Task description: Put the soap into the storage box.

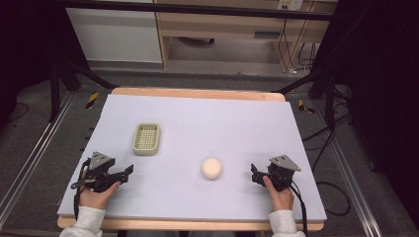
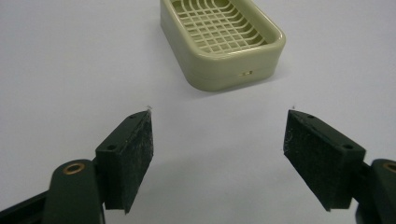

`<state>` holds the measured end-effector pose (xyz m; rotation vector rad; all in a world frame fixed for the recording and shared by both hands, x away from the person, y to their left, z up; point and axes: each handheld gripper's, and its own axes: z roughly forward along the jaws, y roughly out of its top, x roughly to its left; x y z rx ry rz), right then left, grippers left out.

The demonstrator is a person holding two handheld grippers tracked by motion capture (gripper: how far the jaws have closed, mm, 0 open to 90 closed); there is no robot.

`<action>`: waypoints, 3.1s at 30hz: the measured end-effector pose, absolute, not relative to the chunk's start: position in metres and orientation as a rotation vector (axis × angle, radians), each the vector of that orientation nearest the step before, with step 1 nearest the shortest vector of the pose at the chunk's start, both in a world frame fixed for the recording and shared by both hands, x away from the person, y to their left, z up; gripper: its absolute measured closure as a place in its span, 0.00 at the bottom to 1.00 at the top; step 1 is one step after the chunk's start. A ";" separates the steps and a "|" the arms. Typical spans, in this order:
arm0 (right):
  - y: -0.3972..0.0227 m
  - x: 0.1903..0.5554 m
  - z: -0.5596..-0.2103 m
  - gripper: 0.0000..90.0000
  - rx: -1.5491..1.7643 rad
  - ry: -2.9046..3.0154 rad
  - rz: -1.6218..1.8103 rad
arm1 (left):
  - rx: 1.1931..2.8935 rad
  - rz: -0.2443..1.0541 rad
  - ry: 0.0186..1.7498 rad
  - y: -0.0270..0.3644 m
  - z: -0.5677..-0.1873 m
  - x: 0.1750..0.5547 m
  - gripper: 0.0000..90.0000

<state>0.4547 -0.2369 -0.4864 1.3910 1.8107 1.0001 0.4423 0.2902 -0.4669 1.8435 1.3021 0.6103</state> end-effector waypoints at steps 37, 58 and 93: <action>-0.237 0.456 -0.487 0.04 1.404 1.821 1.001 | 1.886 0.588 1.204 0.269 -0.462 0.439 0.28; -0.237 0.457 -0.487 0.04 1.396 1.834 0.997 | 1.927 0.567 1.140 0.242 -0.461 0.439 0.27; -0.239 0.457 -0.487 0.04 1.414 1.833 1.024 | 1.916 0.550 1.066 0.202 -0.442 0.450 0.26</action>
